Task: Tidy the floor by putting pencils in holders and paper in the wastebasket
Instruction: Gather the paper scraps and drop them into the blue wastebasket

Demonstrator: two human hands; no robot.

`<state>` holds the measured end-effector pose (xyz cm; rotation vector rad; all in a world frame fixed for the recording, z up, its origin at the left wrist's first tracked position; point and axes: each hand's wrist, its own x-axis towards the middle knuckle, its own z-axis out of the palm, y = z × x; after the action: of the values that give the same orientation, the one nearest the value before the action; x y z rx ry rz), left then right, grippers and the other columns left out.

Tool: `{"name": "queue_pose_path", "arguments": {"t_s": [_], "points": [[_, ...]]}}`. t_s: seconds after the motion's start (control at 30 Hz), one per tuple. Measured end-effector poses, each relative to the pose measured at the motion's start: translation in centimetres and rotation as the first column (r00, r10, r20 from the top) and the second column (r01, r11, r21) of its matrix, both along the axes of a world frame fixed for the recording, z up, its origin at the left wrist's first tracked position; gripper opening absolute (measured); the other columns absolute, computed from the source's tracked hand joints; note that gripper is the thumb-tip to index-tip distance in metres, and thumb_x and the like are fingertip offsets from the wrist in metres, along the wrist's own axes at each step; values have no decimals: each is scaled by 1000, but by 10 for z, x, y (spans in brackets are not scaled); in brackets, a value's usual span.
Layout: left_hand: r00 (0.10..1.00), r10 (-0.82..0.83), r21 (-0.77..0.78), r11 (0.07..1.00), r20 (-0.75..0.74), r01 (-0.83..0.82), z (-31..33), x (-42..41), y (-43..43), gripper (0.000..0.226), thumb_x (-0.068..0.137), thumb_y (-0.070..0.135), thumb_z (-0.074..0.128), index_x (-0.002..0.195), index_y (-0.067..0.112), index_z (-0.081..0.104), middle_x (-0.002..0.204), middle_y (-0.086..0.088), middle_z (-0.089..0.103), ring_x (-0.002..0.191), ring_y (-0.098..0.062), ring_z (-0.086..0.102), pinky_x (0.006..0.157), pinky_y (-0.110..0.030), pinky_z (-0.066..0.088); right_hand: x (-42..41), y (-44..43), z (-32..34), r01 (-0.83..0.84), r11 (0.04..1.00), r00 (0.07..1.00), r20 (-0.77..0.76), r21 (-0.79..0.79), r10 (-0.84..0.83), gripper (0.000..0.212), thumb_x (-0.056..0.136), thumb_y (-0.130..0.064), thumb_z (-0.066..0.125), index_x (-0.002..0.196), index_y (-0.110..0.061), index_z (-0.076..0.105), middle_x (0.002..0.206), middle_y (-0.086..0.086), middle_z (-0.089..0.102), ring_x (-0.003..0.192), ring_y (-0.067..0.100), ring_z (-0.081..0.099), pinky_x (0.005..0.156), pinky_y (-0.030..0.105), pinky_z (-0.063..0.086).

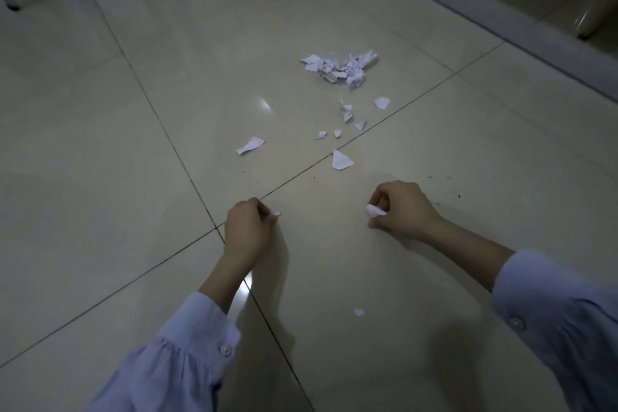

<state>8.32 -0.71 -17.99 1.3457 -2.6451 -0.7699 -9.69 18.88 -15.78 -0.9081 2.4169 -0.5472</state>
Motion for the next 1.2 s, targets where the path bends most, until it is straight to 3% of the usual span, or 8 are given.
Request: {"name": "queue_pose_path", "arguments": {"t_s": [0.1,0.2,0.4,0.57,0.77,0.9,1.07,1.2], "points": [[999,-46,14,999,11,45,-1,-1,-4,22,87,26,65,89,4,66,94,-13,68,91,-28,60,75,-31,44,3,-1,3,-8,1000,998,57,15,7,4,72,-8,74,74,-11,71,71,5,70,66,18,64,68,27,53],[996,-88,2,996,13,88,-2,-3,-13,22,87,27,65,87,5,64,91,-14,66,86,-27,58,69,-27,37,9,3,4,-1,1000,990,142,-21,4,7,75,-4,71,72,-10,71,66,9,71,53,20,66,63,28,58],[998,-21,-53,998,-64,18,0,-18,-42,19,88,23,62,93,5,65,108,-19,54,98,-32,53,75,-26,32,45,19,7,-279,960,927,263,10,266,18,60,-21,82,68,-27,67,71,-10,71,64,-2,63,57,16,48],[995,-25,-150,989,-92,11,4,-36,-78,15,85,17,65,92,3,66,127,-21,49,115,-38,49,96,-35,37,77,34,-4,-400,915,872,328,49,364,30,62,-26,86,79,-25,61,74,-16,61,60,-15,55,53,6,39],[982,-179,-180,970,-64,165,8,-57,-101,11,83,11,64,87,1,65,120,-19,60,110,-36,54,87,-32,39,87,29,-5,-478,864,872,210,161,443,16,75,-26,76,87,-15,71,93,5,71,93,16,63,80,27,50],[962,-273,-186,947,-30,263,6,-68,-102,11,86,8,59,86,-2,62,107,-24,65,99,-39,59,82,-35,43,87,30,-10,-538,817,842,176,206,510,18,82,-23,69,94,-9,71,102,11,68,105,22,59,110,20,28],[961,-276,-163,949,-18,269,3,-78,-96,16,91,12,56,92,-4,57,96,-27,63,90,-40,58,75,-40,44,94,39,-18,-574,798,818,108,183,564,14,93,-12,53,94,-4,64,106,9,60,99,21,62,111,12,-10],[967,-238,-30,971,-96,236,5,-84,-73,28,93,25,55,104,-1,53,94,-21,66,88,-35,60,74,-36,46,96,47,-15,-569,816,822,105,102,560,10,93,-6,50,91,-6,59,105,11,57,101,20,61,115,13,-4]]}}
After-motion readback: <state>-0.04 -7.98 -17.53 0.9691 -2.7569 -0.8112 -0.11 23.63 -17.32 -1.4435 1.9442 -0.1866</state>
